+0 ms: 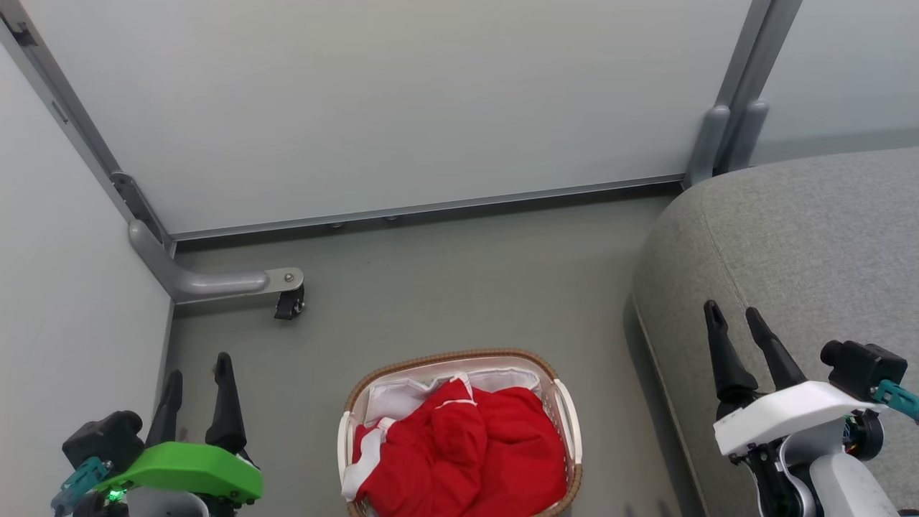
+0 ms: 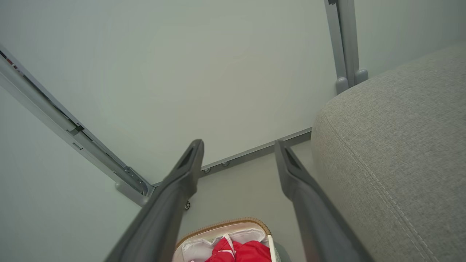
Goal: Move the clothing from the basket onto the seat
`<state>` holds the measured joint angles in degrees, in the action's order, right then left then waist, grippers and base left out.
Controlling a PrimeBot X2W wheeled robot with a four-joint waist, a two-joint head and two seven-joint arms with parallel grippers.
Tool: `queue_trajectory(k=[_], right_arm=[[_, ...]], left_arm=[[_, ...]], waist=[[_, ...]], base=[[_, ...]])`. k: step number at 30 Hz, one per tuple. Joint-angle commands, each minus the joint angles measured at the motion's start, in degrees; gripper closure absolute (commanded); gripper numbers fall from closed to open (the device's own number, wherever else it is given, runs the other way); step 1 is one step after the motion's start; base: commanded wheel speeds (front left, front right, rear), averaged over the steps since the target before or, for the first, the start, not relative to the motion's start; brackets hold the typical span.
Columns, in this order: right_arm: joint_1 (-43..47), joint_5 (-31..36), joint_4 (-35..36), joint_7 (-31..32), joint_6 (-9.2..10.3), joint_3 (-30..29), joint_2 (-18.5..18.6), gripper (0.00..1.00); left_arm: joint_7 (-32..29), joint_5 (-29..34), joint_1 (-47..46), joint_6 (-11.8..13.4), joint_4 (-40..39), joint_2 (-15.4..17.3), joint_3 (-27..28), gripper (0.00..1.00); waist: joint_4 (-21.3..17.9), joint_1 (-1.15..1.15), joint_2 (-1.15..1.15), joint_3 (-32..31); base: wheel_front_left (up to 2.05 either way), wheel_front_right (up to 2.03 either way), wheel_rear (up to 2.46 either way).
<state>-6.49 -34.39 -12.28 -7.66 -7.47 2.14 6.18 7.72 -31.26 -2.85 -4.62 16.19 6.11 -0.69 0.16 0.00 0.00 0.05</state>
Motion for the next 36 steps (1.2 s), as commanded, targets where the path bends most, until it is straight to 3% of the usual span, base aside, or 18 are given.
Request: queue_trajectory(k=[1, 15, 36], right_arm=[[-0.4, 1.9, 0.8, -0.7, -0.03, 0.1, 0.4, 0.0], [-0.2, 9.6, -0.5, -2.7, -0.03, 1.2, 0.8, 0.0], [-0.7, 19.2, -4.9, -5.3, -0.03, 2.4, 0.5, 0.0]], left_arm=[[0.7, 1.9, 0.4, 0.2, -0.7, 0.6, -0.1, 0.0], [2.6, 9.6, 1.3, 0.5, -0.9, 0.0, 0.2, 0.0], [5.3, 17.8, 2.5, -2.2, 2.1, -1.8, 1.9, 0.0]], waist=[[0.0, 0.0, 0.0, 0.0], [0.0, 0.0, 0.0, -0.4], [-0.3, 0.0, 0.0, 0.2]], base=[[0.0, 0.0, 0.0], [0.0, 0.0, 0.0], [0.0, 0.0, 0.0]])
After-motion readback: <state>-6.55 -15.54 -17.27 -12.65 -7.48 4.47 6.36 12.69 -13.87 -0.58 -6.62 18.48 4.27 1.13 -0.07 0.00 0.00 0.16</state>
